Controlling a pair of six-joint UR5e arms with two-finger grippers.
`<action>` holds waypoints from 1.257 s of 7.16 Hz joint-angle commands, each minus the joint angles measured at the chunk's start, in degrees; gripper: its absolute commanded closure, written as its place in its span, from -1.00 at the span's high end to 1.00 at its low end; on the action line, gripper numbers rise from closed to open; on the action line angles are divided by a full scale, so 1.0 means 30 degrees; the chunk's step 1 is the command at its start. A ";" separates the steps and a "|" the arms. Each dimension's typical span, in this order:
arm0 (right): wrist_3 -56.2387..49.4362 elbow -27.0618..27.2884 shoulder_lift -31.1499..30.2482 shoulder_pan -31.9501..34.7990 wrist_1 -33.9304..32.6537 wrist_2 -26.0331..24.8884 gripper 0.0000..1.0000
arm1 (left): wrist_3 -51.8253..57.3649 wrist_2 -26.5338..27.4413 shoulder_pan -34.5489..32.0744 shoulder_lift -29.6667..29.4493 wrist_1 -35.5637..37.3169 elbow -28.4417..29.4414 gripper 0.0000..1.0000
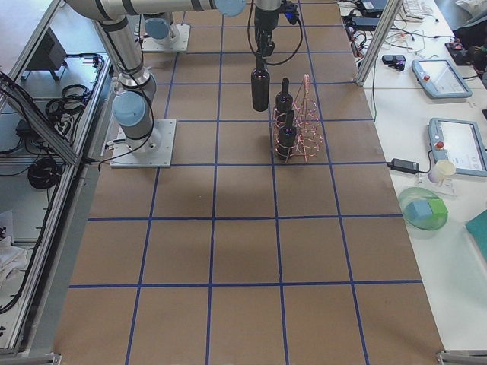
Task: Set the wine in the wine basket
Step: 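Lift the bottle with the right gripper and carry it to the copper basket, then lower the bottle into the empty slot of the copper basket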
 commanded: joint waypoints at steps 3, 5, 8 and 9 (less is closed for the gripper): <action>-0.1518 -0.2503 0.1902 -0.1468 -0.0188 0.0679 -1.00 | 0.0000 0.0020 0.0018 0.0131 -0.0012 -0.0161 1.00; -0.1606 -0.3216 0.2699 -0.1438 -0.0248 0.0651 -1.00 | 0.0029 0.0050 0.0019 0.0131 -0.0012 -0.0307 1.00; -0.2339 -0.3216 0.3051 -0.1438 -0.0658 0.0358 -1.00 | 0.0000 0.0021 0.0018 -0.0103 0.1422 -0.0893 1.00; -0.2368 -0.3216 0.3168 -0.1467 -0.0804 0.0358 -1.00 | 0.0000 0.0021 0.0018 -0.0046 0.1424 -0.0952 1.00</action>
